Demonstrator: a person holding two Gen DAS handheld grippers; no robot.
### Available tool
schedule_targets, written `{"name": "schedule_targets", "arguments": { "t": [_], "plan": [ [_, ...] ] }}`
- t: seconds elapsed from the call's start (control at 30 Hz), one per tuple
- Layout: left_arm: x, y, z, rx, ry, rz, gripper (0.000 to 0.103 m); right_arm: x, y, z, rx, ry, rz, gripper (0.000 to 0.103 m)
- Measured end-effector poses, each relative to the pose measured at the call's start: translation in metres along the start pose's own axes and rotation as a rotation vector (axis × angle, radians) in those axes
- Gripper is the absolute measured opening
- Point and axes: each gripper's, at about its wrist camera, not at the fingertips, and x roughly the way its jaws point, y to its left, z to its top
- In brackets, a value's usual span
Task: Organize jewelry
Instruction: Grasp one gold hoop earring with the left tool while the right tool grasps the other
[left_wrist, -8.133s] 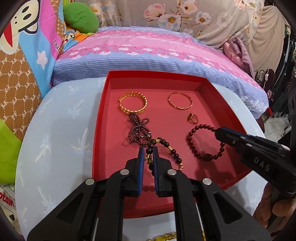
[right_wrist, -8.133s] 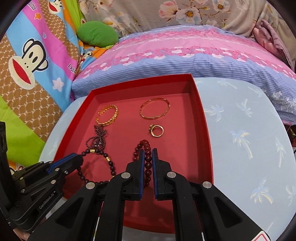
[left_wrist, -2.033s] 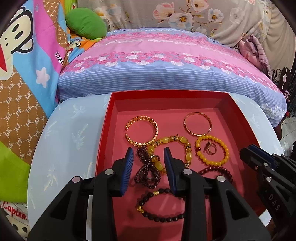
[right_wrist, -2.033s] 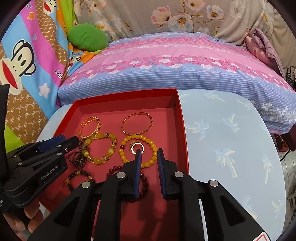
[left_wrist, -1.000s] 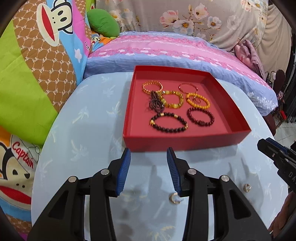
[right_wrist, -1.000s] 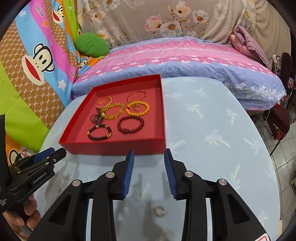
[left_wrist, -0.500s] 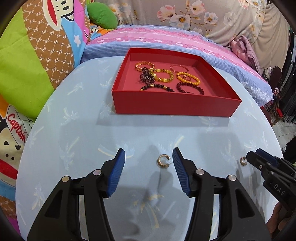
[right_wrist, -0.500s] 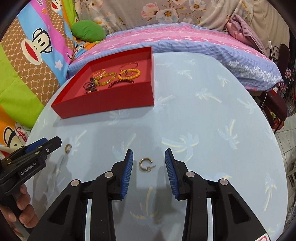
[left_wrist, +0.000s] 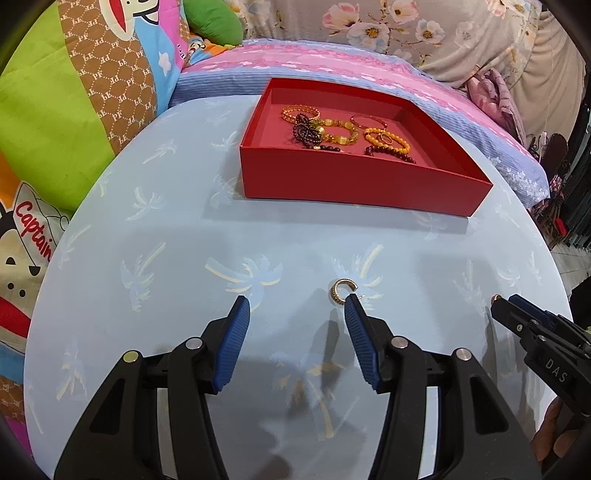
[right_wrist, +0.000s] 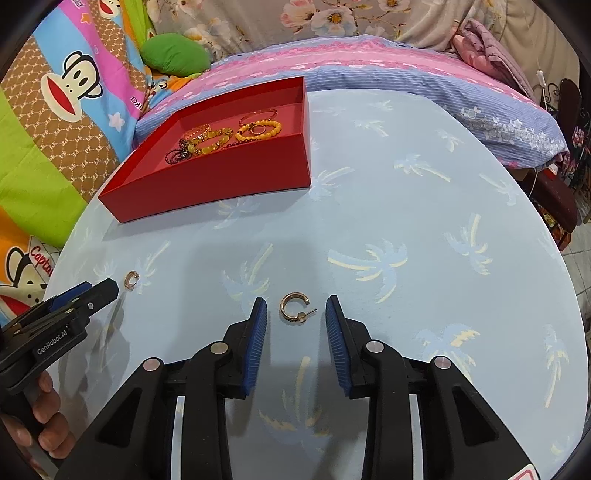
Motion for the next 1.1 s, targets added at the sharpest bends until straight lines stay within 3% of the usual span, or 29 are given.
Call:
{"name": "schedule_targets", "arguments": {
  "t": [0.17,0.23,0.63,0.73,0.97,1.1],
  "plan": [
    [0.001,-0.003,-0.002,0.006,0.003,-0.011,0.051,0.001,0.004,-0.001,-0.021,-0.010,-0.025,0.027],
    [0.002,-0.005,-0.002,0.012,0.003,-0.018,0.051,0.002,0.005,-0.001,-0.036,-0.017,-0.044,0.020],
    [0.013,-0.022,0.003,0.068,-0.002,-0.019,0.049,0.002,0.003,0.000,-0.011,-0.018,-0.027,0.020],
    [0.014,-0.027,0.005,0.083,-0.004,-0.017,0.045,0.002,0.004,0.001,-0.012,-0.017,-0.023,0.020],
    [0.016,-0.027,0.006,0.093,-0.005,-0.021,0.021,0.002,0.004,0.000,-0.011,-0.017,-0.017,0.020],
    [0.015,-0.025,0.008,0.087,0.002,-0.034,0.020,0.001,0.006,0.001,-0.009,-0.018,-0.012,0.020]
  ]
}}
